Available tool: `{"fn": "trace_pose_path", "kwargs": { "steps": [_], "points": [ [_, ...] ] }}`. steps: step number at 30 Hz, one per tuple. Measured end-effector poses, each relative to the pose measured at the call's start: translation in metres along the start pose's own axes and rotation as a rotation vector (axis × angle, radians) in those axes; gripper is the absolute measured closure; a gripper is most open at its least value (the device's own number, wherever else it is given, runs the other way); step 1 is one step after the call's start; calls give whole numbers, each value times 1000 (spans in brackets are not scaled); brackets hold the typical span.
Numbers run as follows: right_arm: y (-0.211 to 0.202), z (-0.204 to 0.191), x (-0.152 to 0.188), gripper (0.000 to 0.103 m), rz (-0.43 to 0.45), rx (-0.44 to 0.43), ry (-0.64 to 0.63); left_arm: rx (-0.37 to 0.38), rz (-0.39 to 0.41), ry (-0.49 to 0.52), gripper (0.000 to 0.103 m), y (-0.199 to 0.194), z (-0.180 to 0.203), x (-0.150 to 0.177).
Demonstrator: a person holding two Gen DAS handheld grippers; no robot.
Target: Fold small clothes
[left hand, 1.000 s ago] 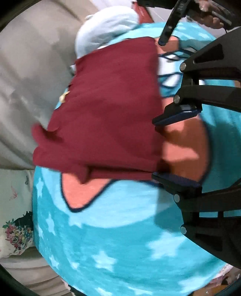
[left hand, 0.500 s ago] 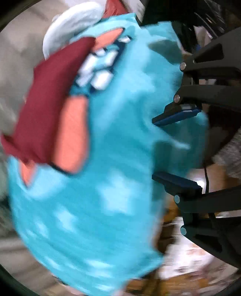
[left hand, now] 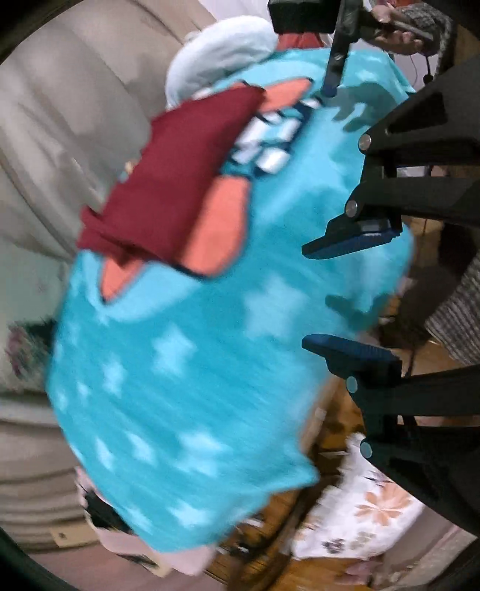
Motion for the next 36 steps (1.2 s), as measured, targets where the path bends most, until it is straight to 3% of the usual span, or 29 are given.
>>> {"fn": "trace_pose_path", "kwargs": {
  "steps": [3,6,9,11,14,18,19,21,25,32,36],
  "points": [
    [-26,14,-28,65,111,51,57,30,37,51,60,3,24,-37],
    [-48,22,-61,57,204,127,78,75,71,101,53,18,46,-85],
    [-65,31,-110,54,301,217,109,78,91,138,52,38,68,-130],
    [-66,34,-143,54,339,229,145,89,84,140,52,58,78,-161],
    [-60,46,-187,54,354,258,181,96,40,111,52,97,78,-207],
    [-47,78,-230,54,333,303,252,32,-23,32,52,150,57,-251],
    [-46,92,-231,54,337,330,276,35,-42,-4,52,159,49,-257],
    [-56,123,-234,54,367,355,367,123,-95,-92,50,176,31,-262],
    [-74,157,-224,59,437,172,488,180,-101,-105,48,176,25,-265],
    [-106,136,-220,51,481,287,411,183,-45,-88,48,147,22,-267],
    [-118,117,-211,51,494,303,362,172,-11,-83,48,126,14,-251]
  ]
}}
Point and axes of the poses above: each gripper's, at about its wrist camera, not at the fingertips, and y roughly the way its jaws point, z to its right, x to its underside, the point moved 2 cm from there along y, roughly the way its jaws point, and after that the axes turned 6 degrees about -z, right-handed, at the moved point
